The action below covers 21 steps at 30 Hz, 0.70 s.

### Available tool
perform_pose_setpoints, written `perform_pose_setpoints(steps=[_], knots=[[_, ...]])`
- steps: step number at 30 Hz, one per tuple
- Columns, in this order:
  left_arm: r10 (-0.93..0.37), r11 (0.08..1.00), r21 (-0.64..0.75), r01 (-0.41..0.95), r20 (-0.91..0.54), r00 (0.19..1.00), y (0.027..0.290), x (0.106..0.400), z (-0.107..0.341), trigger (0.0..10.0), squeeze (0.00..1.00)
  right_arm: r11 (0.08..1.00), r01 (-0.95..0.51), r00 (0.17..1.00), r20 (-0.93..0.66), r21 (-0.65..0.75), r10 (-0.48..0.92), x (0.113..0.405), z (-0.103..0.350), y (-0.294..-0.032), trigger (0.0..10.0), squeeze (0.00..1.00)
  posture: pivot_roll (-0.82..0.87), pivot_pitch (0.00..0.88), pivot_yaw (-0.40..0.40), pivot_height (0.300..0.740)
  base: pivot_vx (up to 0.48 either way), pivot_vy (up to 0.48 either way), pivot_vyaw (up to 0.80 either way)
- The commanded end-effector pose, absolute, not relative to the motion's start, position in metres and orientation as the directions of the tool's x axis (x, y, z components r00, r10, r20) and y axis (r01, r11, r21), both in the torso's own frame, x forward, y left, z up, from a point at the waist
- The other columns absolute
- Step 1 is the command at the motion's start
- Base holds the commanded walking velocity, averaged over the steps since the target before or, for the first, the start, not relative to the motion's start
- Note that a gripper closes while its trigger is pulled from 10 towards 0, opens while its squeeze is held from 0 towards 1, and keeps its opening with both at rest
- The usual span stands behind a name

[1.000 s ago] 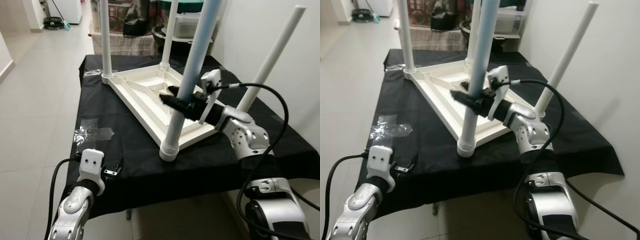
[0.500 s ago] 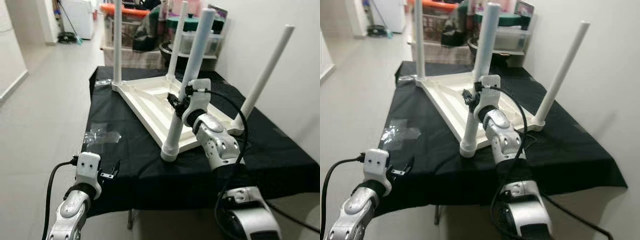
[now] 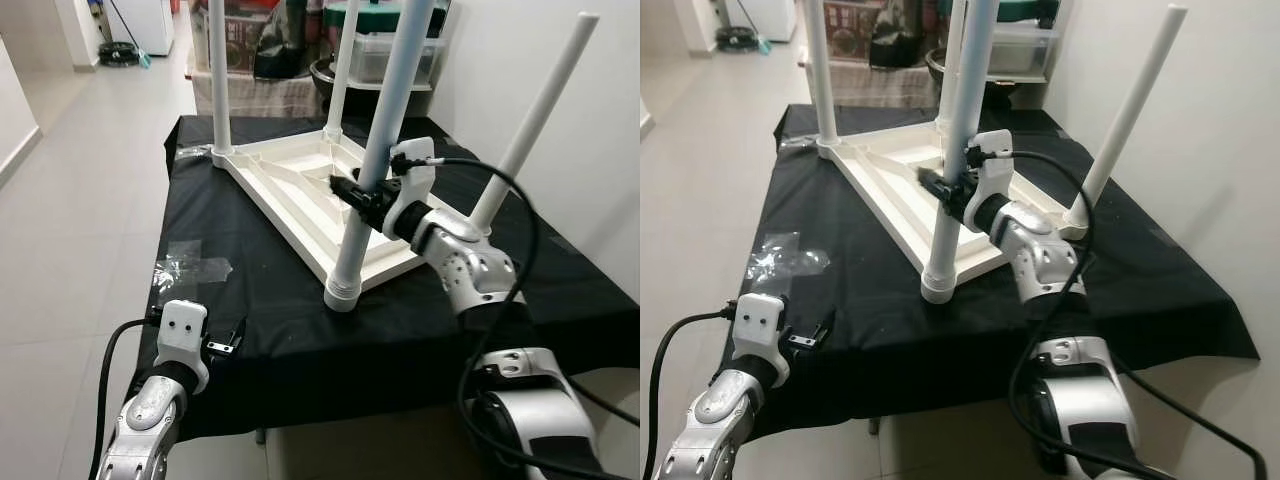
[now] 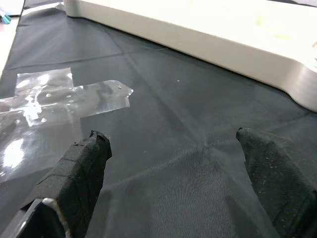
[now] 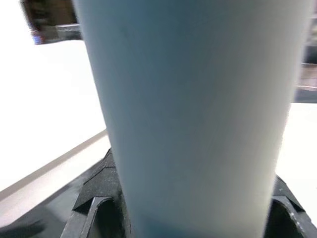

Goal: Building children table

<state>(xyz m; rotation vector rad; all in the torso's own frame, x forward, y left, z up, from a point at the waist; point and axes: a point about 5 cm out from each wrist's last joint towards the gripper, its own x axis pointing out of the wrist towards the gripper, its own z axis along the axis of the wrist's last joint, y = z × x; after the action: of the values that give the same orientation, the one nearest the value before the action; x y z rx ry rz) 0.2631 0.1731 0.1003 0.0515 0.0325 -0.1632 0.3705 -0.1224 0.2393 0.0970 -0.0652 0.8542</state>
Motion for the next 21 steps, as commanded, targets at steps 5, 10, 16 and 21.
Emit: perform_pose_setpoints(steps=[5,10,16,21], knots=[[-0.162,0.985,0.051,0.164,-0.049,0.986,0.175,0.264,0.099,10.0,0.0,0.641,-0.761,0.64,-0.045,0.1,0.767,0.369,0.206,-0.106,0.0,0.0,0.04,0.0,-0.134,0.74,0.0,0.0,0.0],[-0.158,0.985,0.056,0.161,-0.052,0.986,0.177,0.261,0.099,10.0,0.0,0.986,0.074,0.944,-0.33,0.149,-0.021,0.381,0.151,-0.131,0.0,0.0,0.05,0.0,-0.132,0.74,0.0,0.0,0.0],[-0.158,0.985,0.056,0.161,-0.051,0.986,0.177,0.261,0.1,10.0,0.0,0.96,-0.095,0.974,-0.175,0.262,0.144,0.353,0.164,-0.095,10.0,0.0,0.05,0.0,-0.13,0.74,0.0,0.0,0.0],[-0.162,0.985,0.059,0.165,-0.052,0.985,0.178,0.263,0.1,10.0,0.0,0.843,-0.403,0.906,0.024,0.357,0.423,0.351,0.19,-0.091,10.0,1.0,0.04,0.0,-0.121,0.74,0.0,0.0,0.0]])
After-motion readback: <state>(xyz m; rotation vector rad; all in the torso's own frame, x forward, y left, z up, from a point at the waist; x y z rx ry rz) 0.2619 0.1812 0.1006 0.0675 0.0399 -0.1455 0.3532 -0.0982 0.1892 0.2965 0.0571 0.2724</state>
